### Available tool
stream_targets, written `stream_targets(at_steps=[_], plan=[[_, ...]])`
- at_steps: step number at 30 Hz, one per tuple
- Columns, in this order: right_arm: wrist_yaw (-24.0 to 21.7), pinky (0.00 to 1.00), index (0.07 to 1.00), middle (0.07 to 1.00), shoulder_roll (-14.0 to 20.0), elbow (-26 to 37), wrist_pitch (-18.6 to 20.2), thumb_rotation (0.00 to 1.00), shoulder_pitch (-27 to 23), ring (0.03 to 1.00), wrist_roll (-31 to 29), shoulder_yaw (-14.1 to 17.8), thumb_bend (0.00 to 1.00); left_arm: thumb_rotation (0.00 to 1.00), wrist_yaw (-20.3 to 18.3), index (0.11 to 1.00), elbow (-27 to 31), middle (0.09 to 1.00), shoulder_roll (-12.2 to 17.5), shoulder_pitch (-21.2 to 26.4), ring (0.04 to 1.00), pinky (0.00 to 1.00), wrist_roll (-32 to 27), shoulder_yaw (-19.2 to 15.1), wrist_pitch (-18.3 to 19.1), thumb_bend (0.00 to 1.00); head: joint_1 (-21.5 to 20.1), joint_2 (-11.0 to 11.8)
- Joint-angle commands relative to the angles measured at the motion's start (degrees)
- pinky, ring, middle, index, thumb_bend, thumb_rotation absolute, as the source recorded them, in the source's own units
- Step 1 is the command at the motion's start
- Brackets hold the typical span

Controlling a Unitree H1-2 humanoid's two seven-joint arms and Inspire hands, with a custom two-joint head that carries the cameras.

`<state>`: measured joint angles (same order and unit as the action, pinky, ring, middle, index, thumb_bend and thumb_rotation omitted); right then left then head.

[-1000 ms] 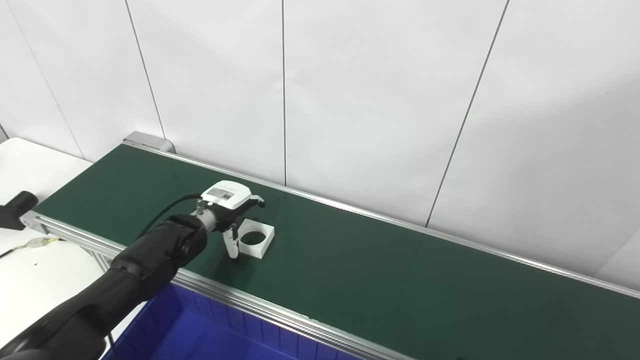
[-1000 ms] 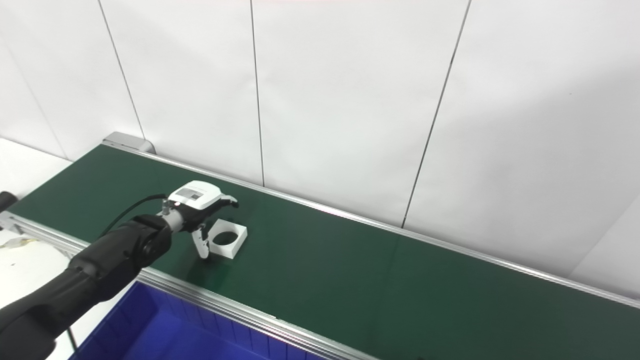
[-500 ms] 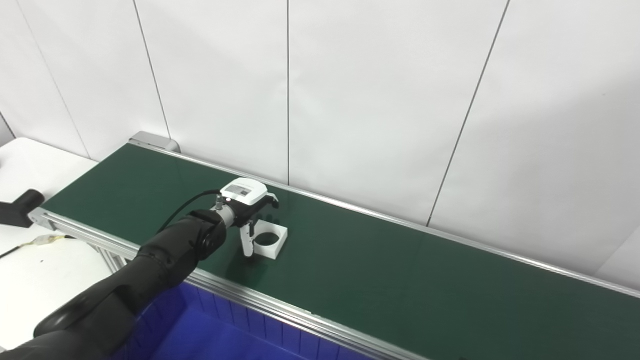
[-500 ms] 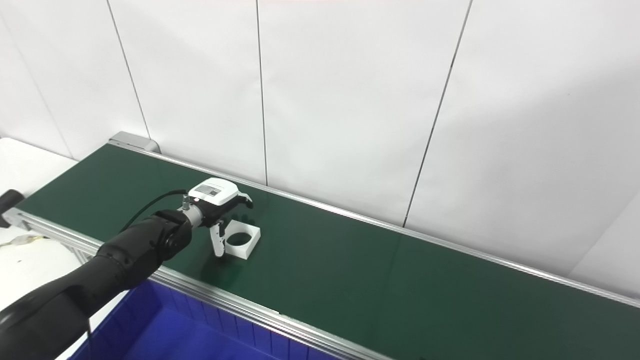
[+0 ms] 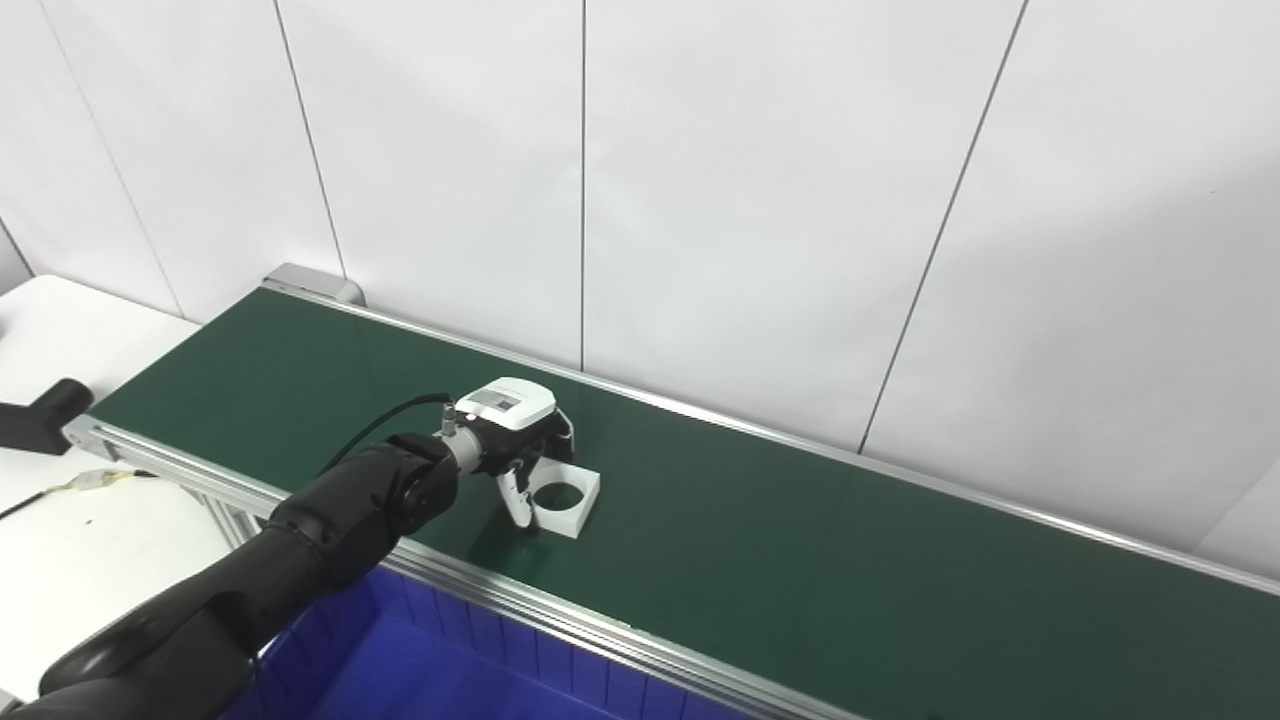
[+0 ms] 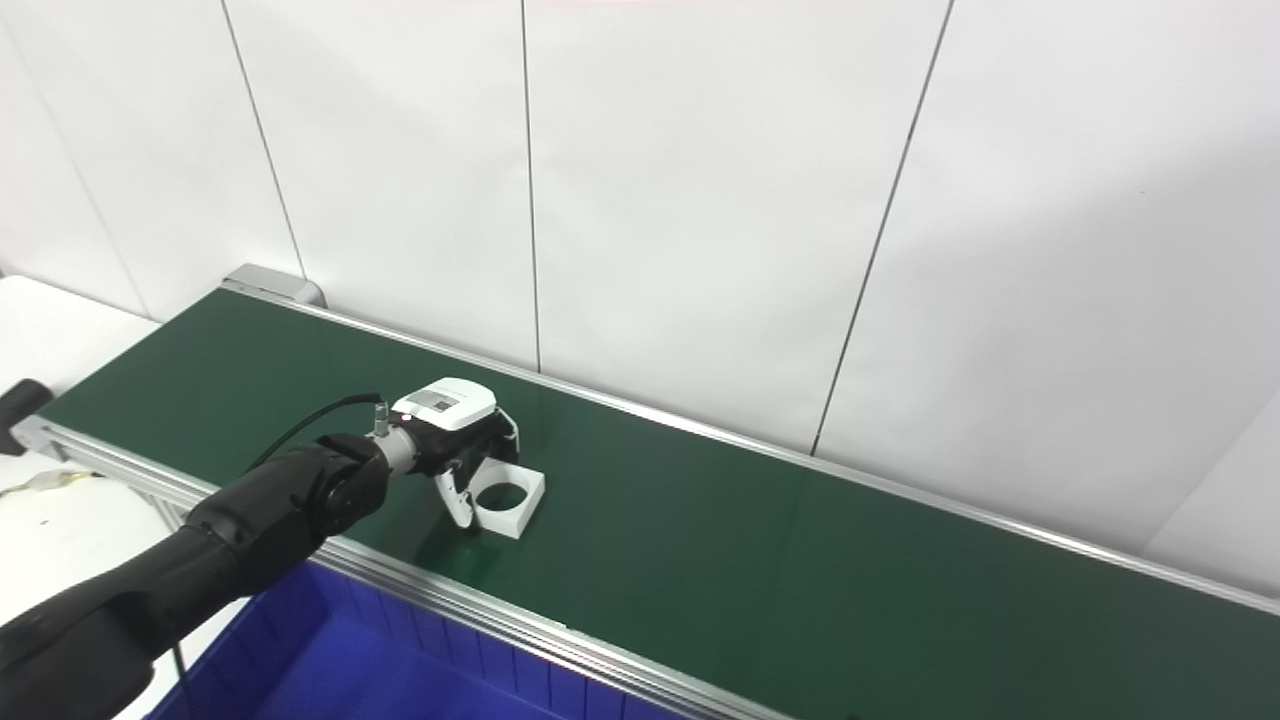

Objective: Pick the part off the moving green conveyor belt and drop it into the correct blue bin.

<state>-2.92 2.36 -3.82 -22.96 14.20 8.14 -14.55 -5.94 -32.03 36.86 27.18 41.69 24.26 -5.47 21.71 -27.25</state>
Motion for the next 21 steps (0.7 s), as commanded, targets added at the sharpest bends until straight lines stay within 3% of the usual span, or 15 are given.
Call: stream_targets(at_steps=[1,3,4,6,11,14,17,21], plan=[[-0.25,0.77,0.998,0.896,-0.42,1.48,-2.71,0.72,-0.32,0.848,-0.67,0.03,0.49,0.00,-4.73,0.474,0.94,0.544,-0.10,-3.18,0.537,0.47,-0.05,2.17,-0.42,0.52,0.04,-0.24],[-0.35,0.77,0.999,0.897,-0.40,1.52,-2.64,0.72,-0.34,0.849,-0.79,0.04,0.49,0.00,-5.36,0.472,2.00,0.538,-0.14,-3.51,0.529,0.44,0.20,2.27,-0.02,0.52,0.00,-0.22],[-0.35,0.77,1.000,0.897,-0.42,1.53,-2.59,0.72,-0.34,0.853,-0.79,0.07,0.50,0.00,-5.78,0.469,2.59,0.542,-0.12,-3.58,0.567,0.52,0.74,2.65,0.18,0.51,0.00,-0.31],[-0.33,0.77,1.000,0.897,-0.47,1.50,-2.56,0.72,-0.34,0.854,-0.79,0.11,0.50,0.00,-6.42,0.467,3.34,0.543,-0.06,-3.64,0.583,0.56,1.30,3.10,0.53,0.51,-0.22,-0.40],[-0.33,0.76,0.996,0.895,-0.42,1.36,-2.70,0.73,-0.37,0.851,-0.84,0.14,0.51,0.00,-5.82,0.465,4.31,0.546,-0.15,-3.98,0.608,0.59,1.18,3.23,0.55,0.51,-0.31,-0.57],[-0.30,0.76,0.995,0.895,-0.45,1.66,-2.40,0.73,-0.16,0.851,-0.83,0.15,0.51,0.00,-4.72,0.481,6.33,0.516,-0.20,-4.90,0.538,0.50,0.56,2.23,0.86,0.52,-0.55,-0.84],[-0.31,0.76,0.993,0.892,-0.36,1.89,-2.26,0.73,-0.08,0.846,-0.77,0.20,0.51,0.00,-4.06,0.500,10.88,0.480,0.08,-6.38,0.529,0.59,0.05,0.65,1.46,0.52,-0.78,-1.05],[-0.38,0.76,0.994,0.891,-0.16,2.29,-2.25,0.73,-0.01,0.843,-0.55,0.25,0.51,0.00,-3.73,0.505,17.41,0.472,-0.08,-8.66,0.534,0.60,-1.55,-2.43,2.03,0.52,-1.23,-1.43]])
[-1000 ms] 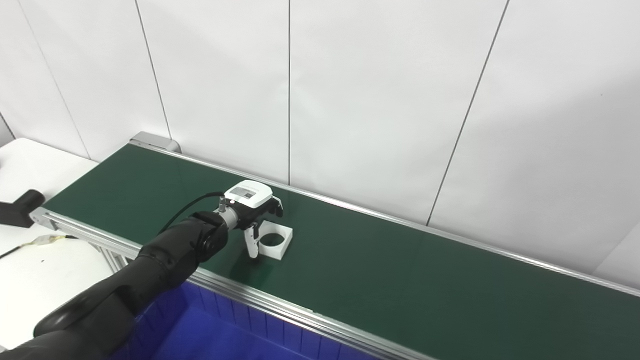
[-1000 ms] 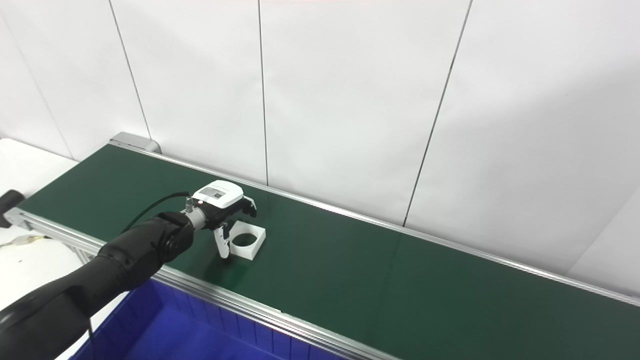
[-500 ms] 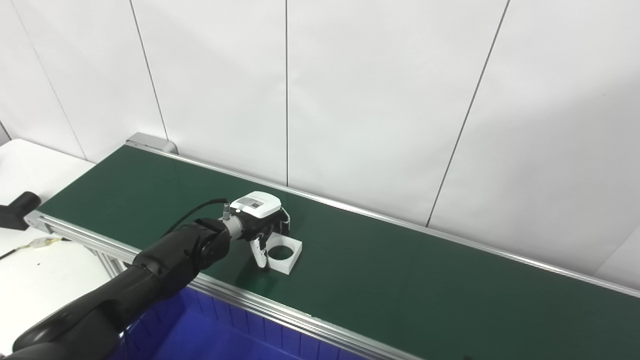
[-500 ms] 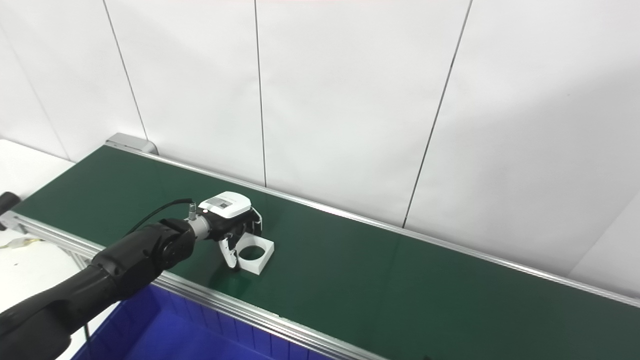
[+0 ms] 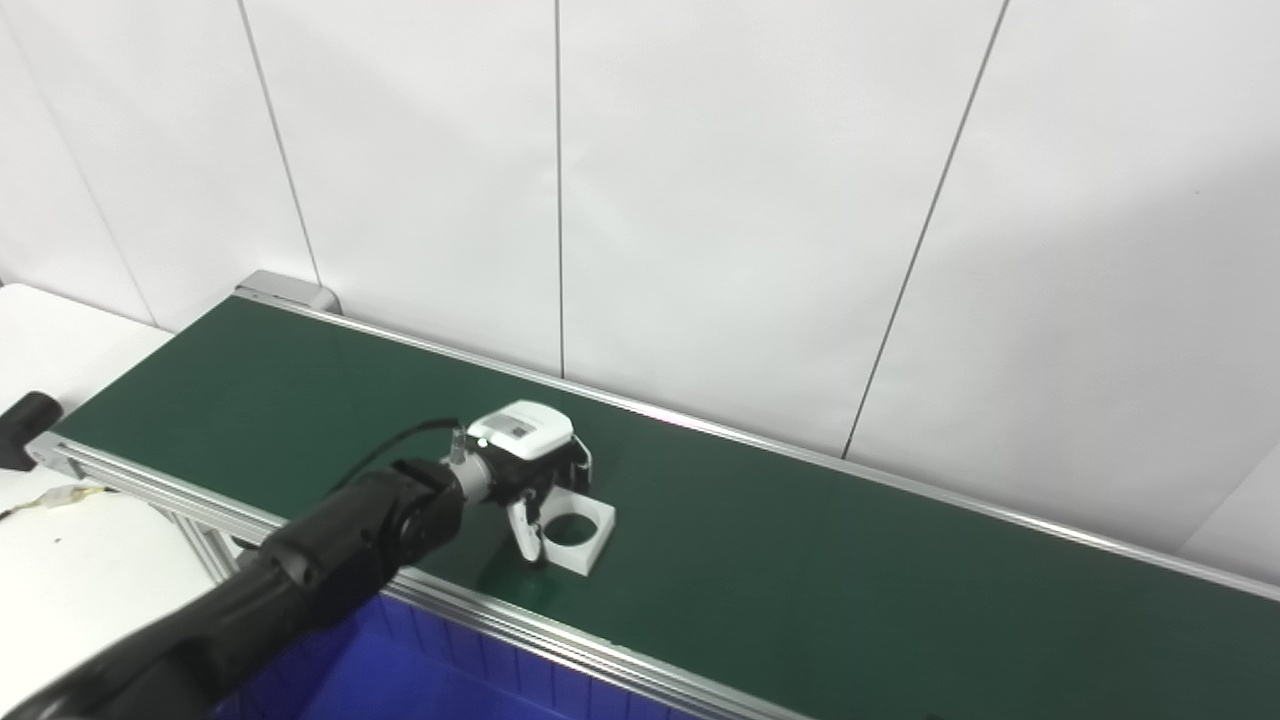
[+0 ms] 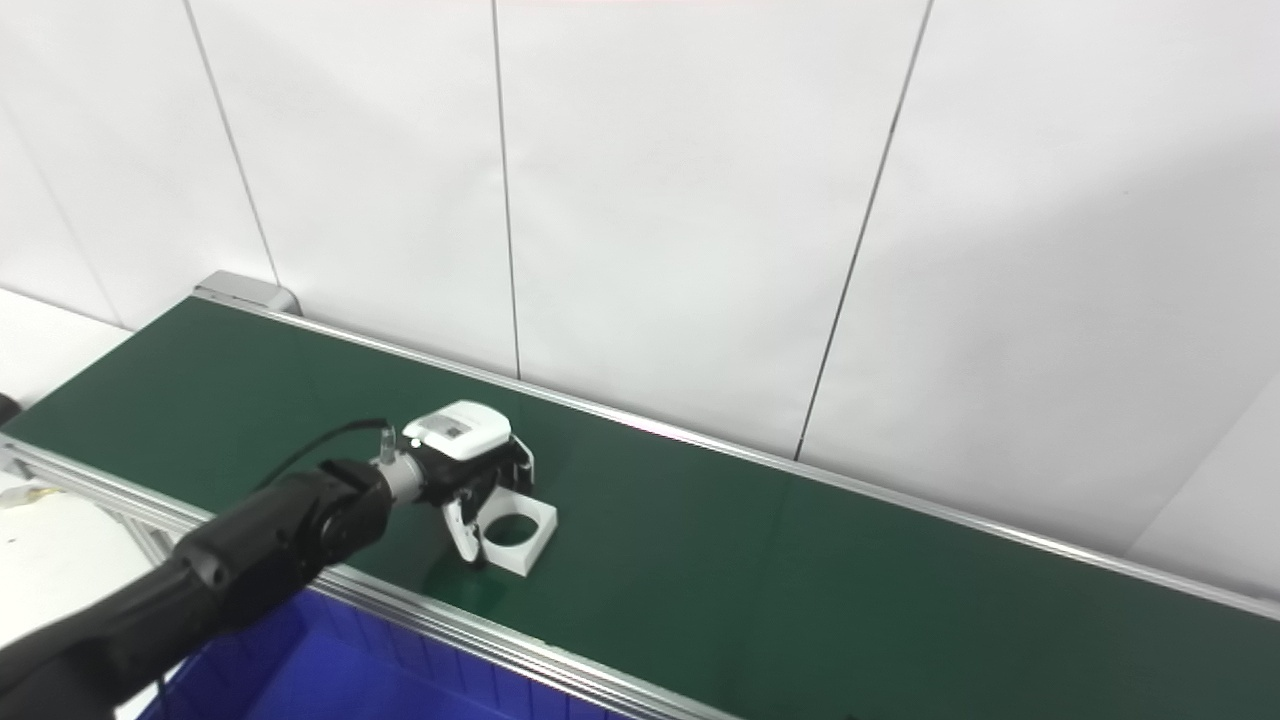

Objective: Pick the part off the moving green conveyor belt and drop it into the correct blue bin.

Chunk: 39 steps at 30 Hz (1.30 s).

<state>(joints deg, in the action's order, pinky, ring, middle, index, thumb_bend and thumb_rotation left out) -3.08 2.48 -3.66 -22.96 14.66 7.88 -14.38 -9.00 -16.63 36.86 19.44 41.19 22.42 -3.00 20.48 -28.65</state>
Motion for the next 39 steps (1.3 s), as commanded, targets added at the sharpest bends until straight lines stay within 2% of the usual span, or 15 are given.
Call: stream_targets(at_steps=[1,8,14,20,24,25,28,29,30,31,32,33,34,35,39], plan=[[-0.23,0.75,0.992,0.889,-0.28,2.23,-2.15,0.72,-0.44,0.840,-0.30,0.12,0.51,0.00,-0.75,0.508,3.57,0.466,-0.14,-1.43,0.520,0.60,-1.33,-1.26,-0.17,0.52,0.00,-0.02],[-0.67,0.76,0.983,0.886,-0.07,3.10,-1.17,0.71,-0.08,0.837,-0.62,0.44,0.52,0.00,-5.19,0.520,18.41,0.458,-0.68,-4.86,0.517,0.61,-1.08,-5.65,4.75,0.52,-0.36,-0.92],[-1.04,0.75,0.978,0.884,0.32,3.96,-0.60,0.71,0.16,0.837,-0.85,0.64,0.53,0.00,-7.71,0.510,30.50,0.461,-1.75,-8.40,0.499,0.59,-1.81,-9.62,7.12,0.52,-0.47,-1.81],[-1.35,0.75,0.974,0.883,0.53,5.03,-0.08,0.70,0.54,0.835,-1.00,0.93,0.52,0.00,-10.77,0.502,39.55,0.470,-3.01,-11.83,0.519,0.58,-1.64,-12.26,9.89,0.52,-0.58,-3.22],[-1.47,0.75,0.972,0.878,0.63,6.41,0.65,0.69,0.98,0.833,-1.15,1.14,0.52,0.00,-11.76,0.511,44.89,0.456,-4.82,-15.39,0.511,0.57,-2.38,-14.47,11.40,0.52,-0.76,-5.52],[-1.54,0.75,0.972,0.877,0.68,6.71,0.82,0.69,1.06,0.833,-1.17,1.17,0.52,0.00,-12.10,0.511,45.71,0.459,-5.15,-15.90,0.506,0.56,-2.43,-14.82,11.75,0.52,-0.76,-5.52],[-1.71,0.75,0.967,0.872,0.96,7.79,1.36,0.69,1.28,0.828,-1.13,1.37,0.53,0.00,-13.23,0.506,48.93,0.467,-6.26,-18.32,0.500,0.55,-2.57,-15.90,12.98,0.52,-1.11,-7.68],[-1.75,0.74,0.963,0.869,1.04,8.05,1.48,0.69,1.31,0.824,-1.07,1.44,0.53,0.00,-13.52,0.500,49.74,0.475,-6.59,-19.03,0.505,0.55,-2.69,-16.22,13.24,0.52,-1.11,-7.68],[-1.85,0.74,0.962,0.868,1.12,8.74,1.97,0.68,1.33,0.823,-1.12,1.50,0.53,0.00,-13.55,0.498,50.68,0.478,-7.07,-20.03,0.507,0.55,-3.02,-16.70,13.59,0.52,-1.33,-10.11],[-1.93,0.74,0.960,0.865,1.15,9.23,2.34,0.67,1.34,0.821,-1.16,1.55,0.53,0.00,-13.63,0.496,51.26,0.480,-7.43,-20.64,0.513,0.55,-3.23,-17.08,13.81,0.52,-1.33,-10.11],[-2.09,0.73,0.959,0.864,1.26,9.94,2.81,0.67,1.34,0.820,-1.41,1.64,0.53,0.00,-13.92,0.494,52.33,0.482,-8.06,-21.67,0.516,0.55,-3.97,-17.56,14.63,0.52,-1.82,-11.53],[-2.21,0.73,0.953,0.860,1.33,10.42,3.14,0.66,1.33,0.815,-1.59,1.70,0.55,0.00,-14.19,0.493,53.08,0.483,-8.53,-22.37,0.506,0.53,-4.49,-17.92,15.21,0.52,-1.82,-11.53],[-2.39,0.73,0.950,0.859,1.49,11.14,3.77,0.65,1.29,0.813,-1.79,1.79,0.55,0.00,-14.51,0.493,53.99,0.483,-9.26,-23.30,0.502,0.52,-5.39,-18.43,16.01,0.52,-2.22,-13.33],[-2.58,0.72,0.942,0.853,1.70,11.87,4.44,0.63,1.22,0.807,-2.05,1.90,0.57,0.00,-14.62,0.502,54.70,0.466,-9.78,-24.27,0.469,0.46,-6.15,-18.77,16.36,0.52,-2.50,-14.08],[-3.20,0.71,0.930,0.845,2.13,13.96,6.85,0.61,0.92,0.798,-2.72,2.38,0.58,0.00,-14.17,0.501,55.56,0.467,-11.06,-27.39,0.471,0.45,-6.51,-19.18,15.59,0.52,-2.38,-16.80]])
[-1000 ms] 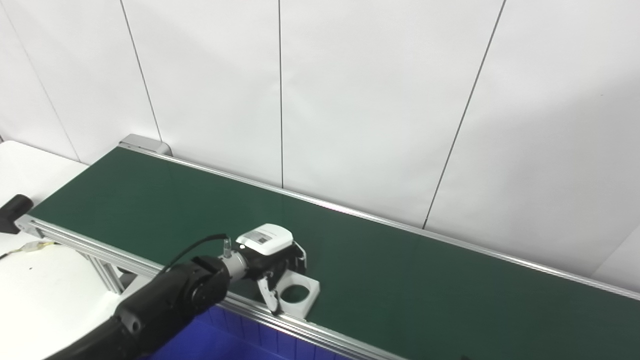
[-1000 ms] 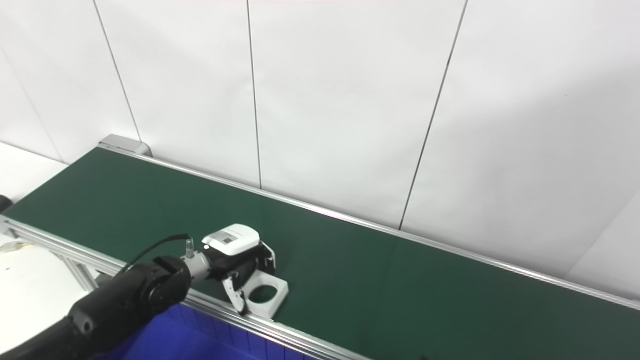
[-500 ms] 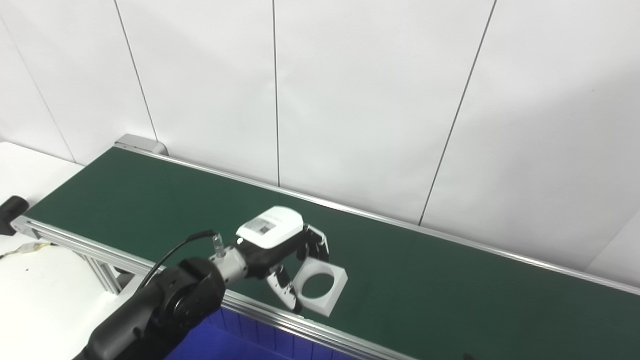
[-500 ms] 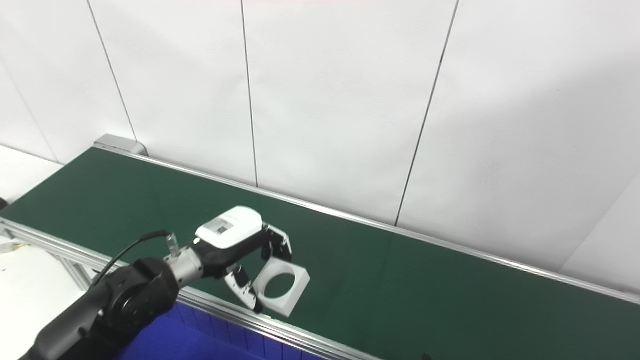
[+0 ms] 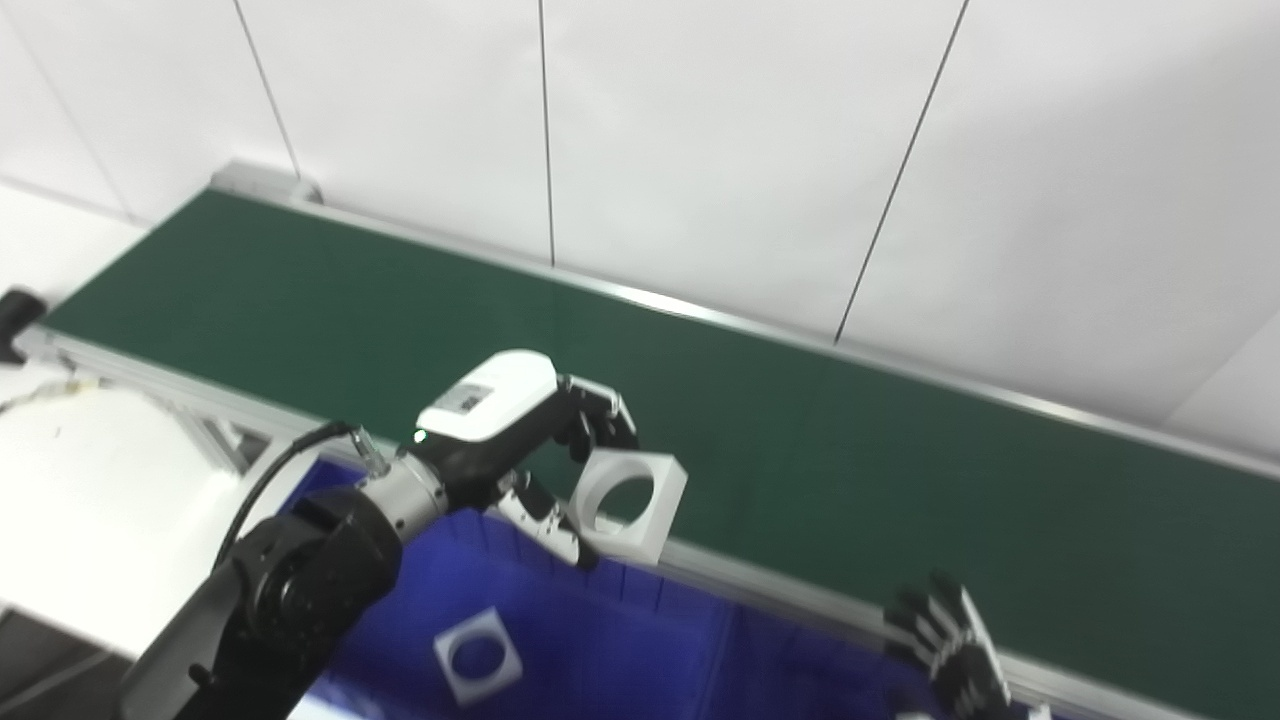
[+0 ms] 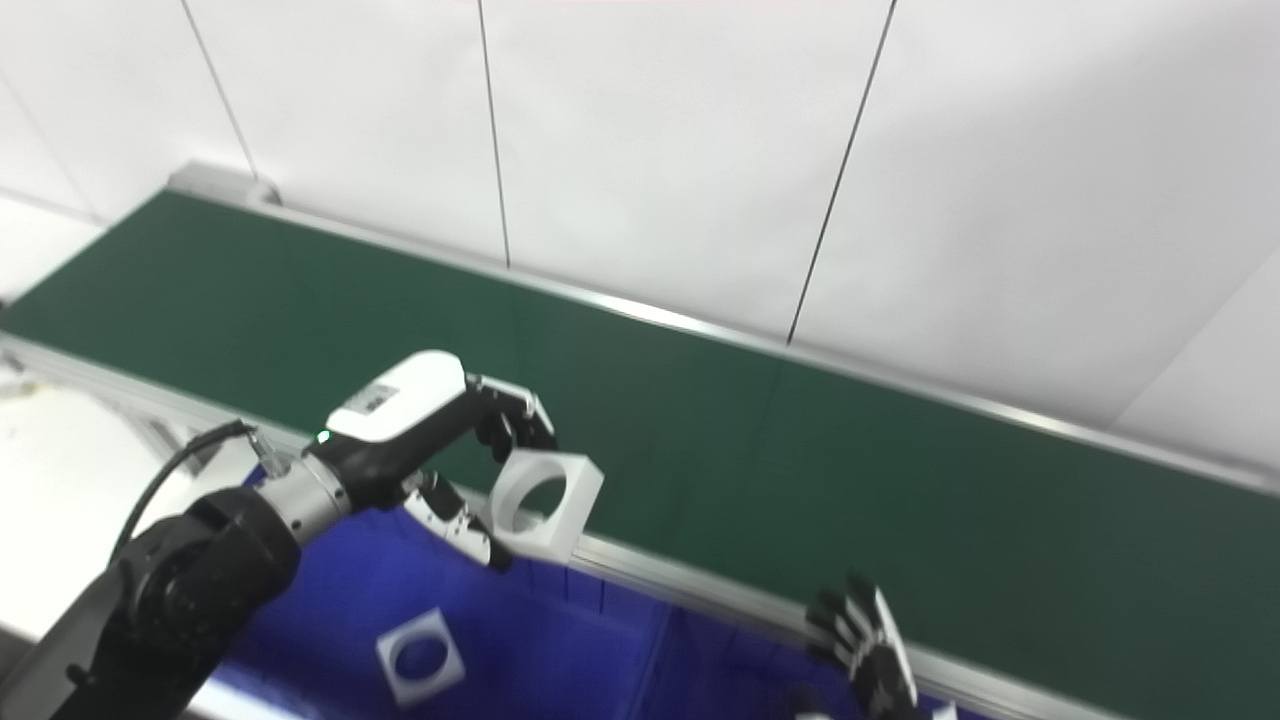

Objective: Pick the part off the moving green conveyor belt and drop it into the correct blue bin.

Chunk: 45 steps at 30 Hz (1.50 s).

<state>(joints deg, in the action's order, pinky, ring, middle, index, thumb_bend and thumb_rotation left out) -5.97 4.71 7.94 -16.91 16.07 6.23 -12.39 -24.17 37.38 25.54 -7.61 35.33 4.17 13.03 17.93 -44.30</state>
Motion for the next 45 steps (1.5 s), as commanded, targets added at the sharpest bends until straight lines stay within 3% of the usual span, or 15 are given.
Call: stream_targets(at_steps=[1,10,20,34,39,45], plan=[[-0.45,0.71,0.928,0.844,-0.04,2.70,1.35,0.60,-0.55,0.797,-1.23,0.46,0.59,0.00,1.38,0.505,1.41,0.463,-0.07,-1.03,0.458,0.43,-0.74,-1.00,-0.94,0.52,0.17,-1.15],[-1.37,0.70,0.920,0.833,0.74,5.24,4.29,0.59,-0.76,0.789,-2.28,1.20,0.61,0.00,3.05,0.513,-2.57,0.447,-2.92,-6.36,0.396,0.34,-0.61,-1.88,-0.44,0.52,1.12,-3.85],[-1.65,0.69,0.917,0.830,1.34,6.32,5.25,0.59,-0.33,0.784,-2.66,1.49,0.62,0.00,7.05,0.527,-11.89,0.438,-3.58,-9.23,0.419,0.37,2.19,-0.72,-2.33,0.51,0.19,-4.42],[-1.47,0.68,0.917,0.832,1.18,7.15,5.90,0.59,-0.09,0.781,-1.98,1.46,0.63,0.00,17.13,0.523,-31.40,0.438,-3.80,-7.00,0.439,0.41,4.53,4.23,-9.63,0.52,-0.63,-4.35],[-1.41,0.68,0.917,0.831,1.04,7.22,5.92,0.60,0.00,0.778,-1.65,1.32,0.63,0.00,19.77,0.496,-36.02,0.487,-2.96,-5.75,0.523,0.56,7.64,6.50,-10.36,0.52,-1.16,-4.36],[-1.41,0.67,0.914,0.826,0.95,7.02,5.47,0.61,-0.07,0.774,-1.18,1.22,0.63,0.00,21.15,0.498,-38.51,0.483,-2.98,-4.74,0.518,0.56,10.08,7.59,-9.47,0.52,-1.30,-4.38]])
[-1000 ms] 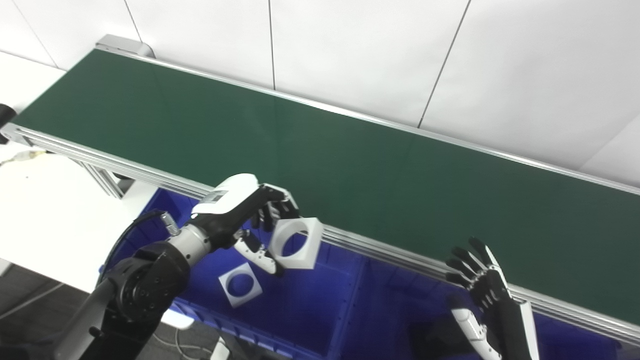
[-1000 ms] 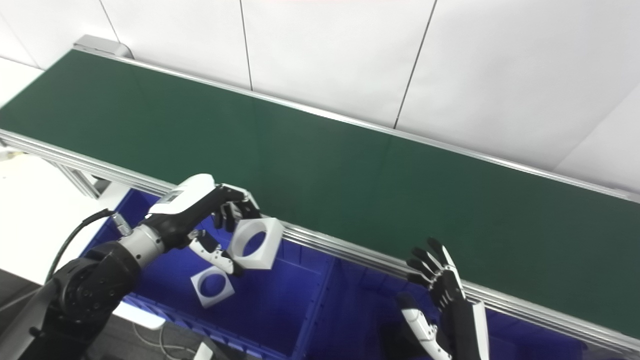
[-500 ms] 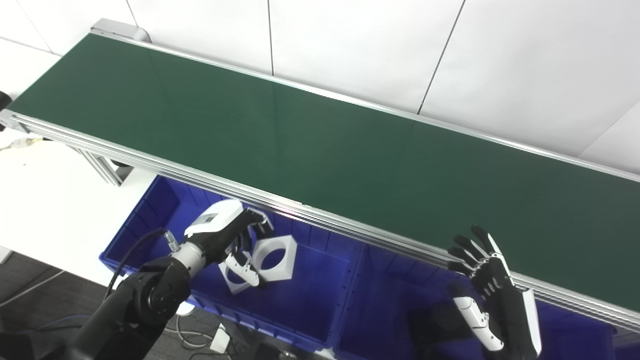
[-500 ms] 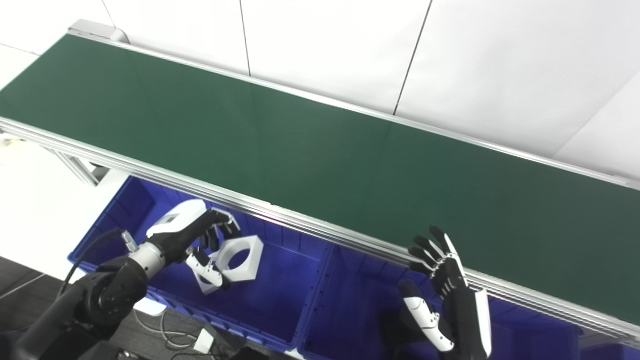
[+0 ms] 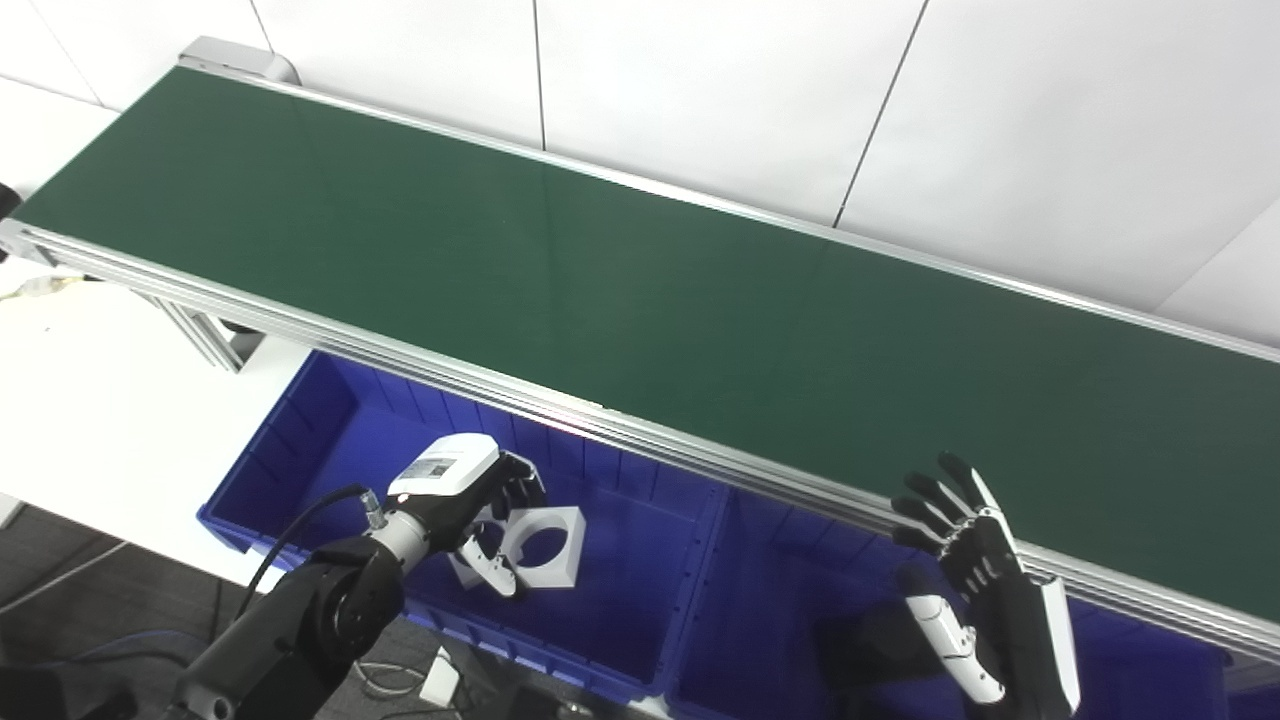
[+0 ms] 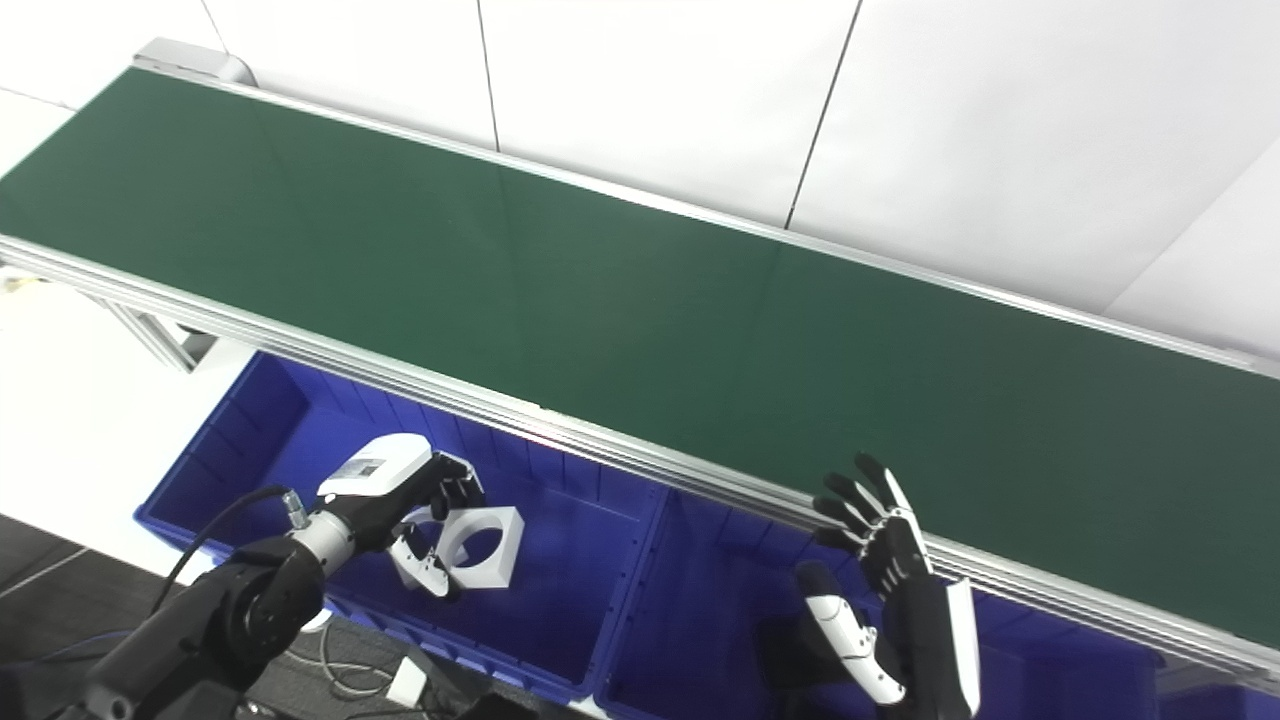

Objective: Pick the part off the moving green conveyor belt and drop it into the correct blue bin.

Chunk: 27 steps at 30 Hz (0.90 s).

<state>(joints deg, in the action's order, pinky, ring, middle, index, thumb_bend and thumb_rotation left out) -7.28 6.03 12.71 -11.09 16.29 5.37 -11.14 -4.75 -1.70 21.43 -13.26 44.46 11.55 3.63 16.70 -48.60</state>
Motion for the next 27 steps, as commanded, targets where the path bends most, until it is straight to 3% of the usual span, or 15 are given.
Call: stream_targets(at_steps=[1,5,6,7,9,11,13,18,23,27], plan=[[-0.12,0.68,0.914,0.826,-0.40,2.24,-0.39,0.61,-0.28,0.775,-0.31,-0.07,0.63,0.00,1.97,0.499,0.29,0.483,1.14,1.05,0.520,0.57,1.35,0.33,-0.09,0.52,-0.16,0.09],[-0.09,0.67,0.913,0.826,-0.61,1.95,-0.62,0.61,-0.25,0.775,-0.63,-0.12,0.63,0.00,2.23,0.497,0.42,0.497,0.73,1.22,0.615,0.61,2.01,0.28,0.71,0.52,-0.35,0.06],[-0.07,0.68,0.914,0.827,-0.64,2.00,-0.49,0.60,-0.22,0.776,-0.58,-0.12,0.63,0.03,2.32,0.498,0.88,0.627,0.69,1.18,0.677,0.64,2.66,0.39,1.05,0.52,-0.39,0.06],[-0.05,0.68,0.915,0.827,-0.68,2.08,-0.35,0.60,-0.19,0.776,-0.55,-0.12,0.63,0.01,2.20,0.628,1.75,0.708,0.56,1.03,0.723,0.66,3.53,0.49,1.80,0.64,-0.39,0.06],[-0.03,0.68,0.915,0.827,-0.76,2.17,-0.24,0.61,-0.16,0.776,-0.50,-0.15,0.64,0.00,1.42,0.816,3.66,0.838,0.31,0.71,0.801,0.69,5.39,0.68,3.73,0.79,-0.41,0.18],[-0.02,0.68,0.915,0.827,-0.84,2.09,-0.32,0.61,-0.17,0.775,-0.43,-0.20,0.64,0.00,0.64,0.936,5.44,0.952,0.26,0.42,0.897,0.74,7.02,1.00,5.50,0.86,-0.51,0.24],[0.07,0.68,0.914,0.826,-0.89,1.98,-0.53,0.61,-0.15,0.774,-0.19,-0.20,0.64,0.00,0.50,0.989,6.62,0.993,0.65,0.25,0.979,0.80,8.51,1.45,6.34,0.91,-0.56,0.30],[-0.03,0.68,0.913,0.825,-0.99,1.84,-0.48,0.60,-0.25,0.775,-0.49,-0.21,0.64,0.00,-0.79,1.000,10.18,1.000,1.45,-0.44,1.000,0.84,10.61,1.53,7.75,0.95,-0.82,0.48],[-0.02,0.68,0.913,0.826,-1.15,1.77,-0.45,0.61,-0.22,0.777,-0.47,-0.24,0.64,0.00,-3.02,1.000,14.50,1.000,1.74,-1.24,0.995,0.81,12.18,0.91,8.97,0.97,-1.53,0.66],[0.06,0.68,0.909,0.824,-1.25,1.88,-0.50,0.60,-0.04,0.777,-0.26,-0.24,0.64,0.00,-7.53,0.977,22.96,0.973,1.20,-2.53,0.925,0.76,8.58,-1.09,10.60,0.92,-2.63,0.73]])
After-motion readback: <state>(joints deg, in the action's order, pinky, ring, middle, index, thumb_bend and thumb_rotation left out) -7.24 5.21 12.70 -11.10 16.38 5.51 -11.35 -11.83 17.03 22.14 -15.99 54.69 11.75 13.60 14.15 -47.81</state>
